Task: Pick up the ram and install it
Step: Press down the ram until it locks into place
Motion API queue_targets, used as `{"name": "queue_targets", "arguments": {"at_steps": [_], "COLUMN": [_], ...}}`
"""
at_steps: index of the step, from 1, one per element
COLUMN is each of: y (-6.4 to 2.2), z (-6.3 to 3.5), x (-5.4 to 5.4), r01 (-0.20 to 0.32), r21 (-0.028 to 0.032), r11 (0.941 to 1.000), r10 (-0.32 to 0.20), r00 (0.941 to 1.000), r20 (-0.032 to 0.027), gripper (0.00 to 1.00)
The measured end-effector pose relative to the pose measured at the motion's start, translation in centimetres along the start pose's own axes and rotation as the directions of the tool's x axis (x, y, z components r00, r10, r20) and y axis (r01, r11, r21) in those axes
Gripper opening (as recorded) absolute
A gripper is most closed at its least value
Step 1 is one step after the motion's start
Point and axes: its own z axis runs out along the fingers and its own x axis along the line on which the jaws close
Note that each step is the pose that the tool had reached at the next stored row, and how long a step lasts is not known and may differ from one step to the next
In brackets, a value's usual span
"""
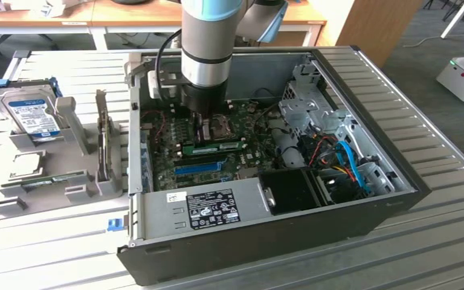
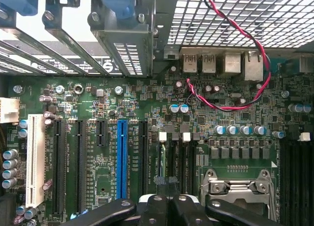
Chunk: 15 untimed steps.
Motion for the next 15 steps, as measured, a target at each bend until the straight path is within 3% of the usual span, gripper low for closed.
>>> {"name": "queue_targets", "arguments": {"at_steps": [15], "y": [-0.01], "z": [0.15], "x": [0.01], "r01": [0.000], "r21": [0.0000], "r11": [1.0000], "r10": [0.000], "r00": [1.0000], "r20": [0.0000], "gripper": [0.11]}}
